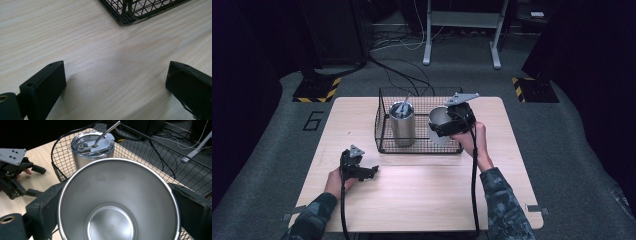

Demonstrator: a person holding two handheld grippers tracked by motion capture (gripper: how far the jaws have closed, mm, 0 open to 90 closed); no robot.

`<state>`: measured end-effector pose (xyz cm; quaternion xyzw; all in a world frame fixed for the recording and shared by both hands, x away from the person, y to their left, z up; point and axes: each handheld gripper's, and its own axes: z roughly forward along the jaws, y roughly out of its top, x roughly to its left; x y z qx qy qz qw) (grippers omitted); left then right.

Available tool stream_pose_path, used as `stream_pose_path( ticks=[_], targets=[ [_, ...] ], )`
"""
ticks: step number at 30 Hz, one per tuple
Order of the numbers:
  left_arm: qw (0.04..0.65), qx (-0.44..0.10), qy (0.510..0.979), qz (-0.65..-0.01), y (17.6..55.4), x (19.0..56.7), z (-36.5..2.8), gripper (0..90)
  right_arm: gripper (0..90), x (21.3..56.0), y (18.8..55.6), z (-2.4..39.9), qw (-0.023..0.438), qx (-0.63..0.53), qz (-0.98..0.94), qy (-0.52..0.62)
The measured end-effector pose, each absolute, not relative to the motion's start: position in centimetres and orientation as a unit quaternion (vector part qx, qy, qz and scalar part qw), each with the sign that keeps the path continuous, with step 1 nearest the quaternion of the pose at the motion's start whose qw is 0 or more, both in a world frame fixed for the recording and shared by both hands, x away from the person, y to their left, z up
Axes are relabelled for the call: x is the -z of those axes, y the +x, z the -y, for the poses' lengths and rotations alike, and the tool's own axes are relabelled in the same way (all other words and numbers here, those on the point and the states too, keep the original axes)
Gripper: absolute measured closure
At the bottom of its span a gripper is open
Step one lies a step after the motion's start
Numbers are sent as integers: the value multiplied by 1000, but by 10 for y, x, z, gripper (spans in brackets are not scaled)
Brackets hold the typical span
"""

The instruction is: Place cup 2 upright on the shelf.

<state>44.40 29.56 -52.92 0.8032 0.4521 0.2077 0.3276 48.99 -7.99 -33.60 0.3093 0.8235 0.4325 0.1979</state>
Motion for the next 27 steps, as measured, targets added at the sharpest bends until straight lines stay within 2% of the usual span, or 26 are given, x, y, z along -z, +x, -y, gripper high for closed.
stream_pose_path(
  ticks=[27],
  targets=[
    [331, -209, 799, -456, 444, 530, -295, 30, 59, 344, 530, 64, 215, -402, -821, 344]
  ],
)
